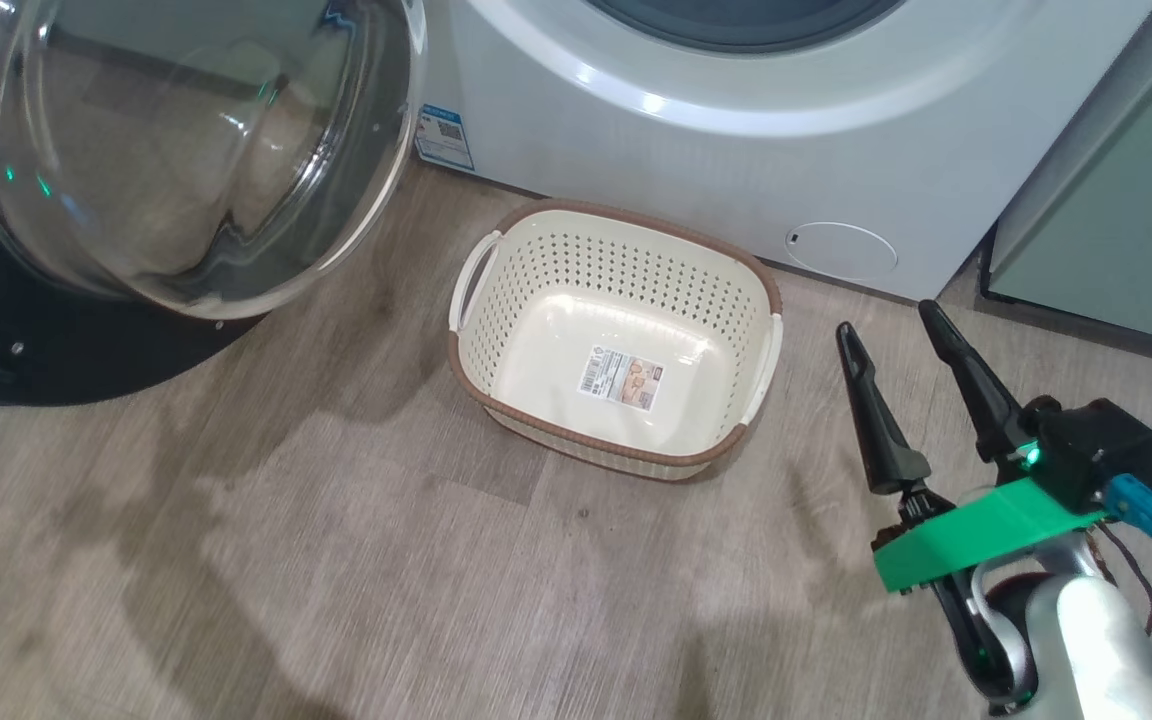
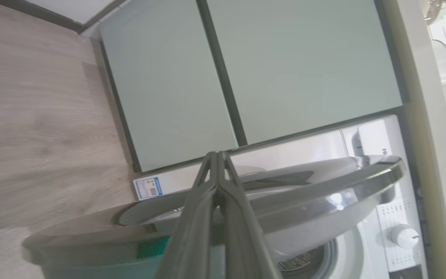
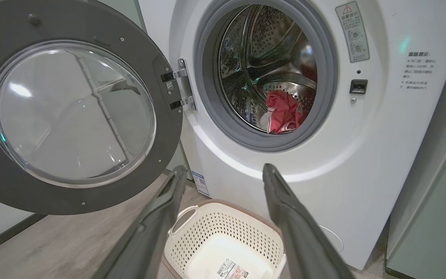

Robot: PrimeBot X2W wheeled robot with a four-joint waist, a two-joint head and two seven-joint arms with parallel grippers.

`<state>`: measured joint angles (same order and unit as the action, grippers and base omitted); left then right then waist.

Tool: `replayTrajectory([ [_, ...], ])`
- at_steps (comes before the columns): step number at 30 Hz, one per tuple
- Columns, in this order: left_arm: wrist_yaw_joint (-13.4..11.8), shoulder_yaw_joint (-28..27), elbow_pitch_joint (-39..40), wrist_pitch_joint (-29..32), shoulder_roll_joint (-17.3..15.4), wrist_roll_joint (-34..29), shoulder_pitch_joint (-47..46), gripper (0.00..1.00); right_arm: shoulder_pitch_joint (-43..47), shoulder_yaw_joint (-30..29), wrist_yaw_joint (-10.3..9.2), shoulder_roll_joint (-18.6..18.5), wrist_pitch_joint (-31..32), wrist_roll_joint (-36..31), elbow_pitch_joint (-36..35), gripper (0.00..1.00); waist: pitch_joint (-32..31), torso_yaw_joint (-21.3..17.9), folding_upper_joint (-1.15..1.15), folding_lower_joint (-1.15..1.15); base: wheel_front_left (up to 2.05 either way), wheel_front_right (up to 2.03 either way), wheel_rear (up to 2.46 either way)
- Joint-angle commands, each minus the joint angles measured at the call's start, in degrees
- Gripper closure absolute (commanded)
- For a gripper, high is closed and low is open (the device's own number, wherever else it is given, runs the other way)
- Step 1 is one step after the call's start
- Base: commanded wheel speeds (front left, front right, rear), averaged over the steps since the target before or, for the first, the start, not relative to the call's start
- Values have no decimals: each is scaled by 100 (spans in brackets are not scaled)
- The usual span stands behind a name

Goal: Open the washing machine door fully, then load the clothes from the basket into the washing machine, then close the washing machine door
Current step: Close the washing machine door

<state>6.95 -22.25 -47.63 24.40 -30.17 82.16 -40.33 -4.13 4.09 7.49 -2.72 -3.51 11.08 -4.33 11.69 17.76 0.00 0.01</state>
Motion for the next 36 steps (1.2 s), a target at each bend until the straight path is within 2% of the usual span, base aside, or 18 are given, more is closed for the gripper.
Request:
replayTrajectory([
  [1, 51, -130, 327, 168, -311, 145, -55, 100, -196, 122, 0, -16, 19, -42, -225, 0, 0, -3, 0, -1, 0, 0, 0],
  [10, 53, -150, 769, 715, -237, 465, 368, 100, -184, 86, 0, -16, -1, 1, -202, 0, -52, 6, 0, -1, 0, 0, 0],
  [21, 53, -34, 1623, 1743, 2, 939, 923, 100, -182, 113, 0, -16, -82, 109, -128, 0, -192, -26, 0, -1, 0, 0, 0],
  [30, 53, 64, 2371, 2495, 174, 1262, 1362, 100, -89, 104, 0, -16, -237, 229, -28, 0, -336, -258, 0, -1, 0, 0, 0],
  [36, 54, 161, 2996, 2833, 295, 1373, 1672, 100, -49, 101, 0, -16, -350, 312, 34, 0, -411, -546, 0, -1, 0, 0, 0],
])
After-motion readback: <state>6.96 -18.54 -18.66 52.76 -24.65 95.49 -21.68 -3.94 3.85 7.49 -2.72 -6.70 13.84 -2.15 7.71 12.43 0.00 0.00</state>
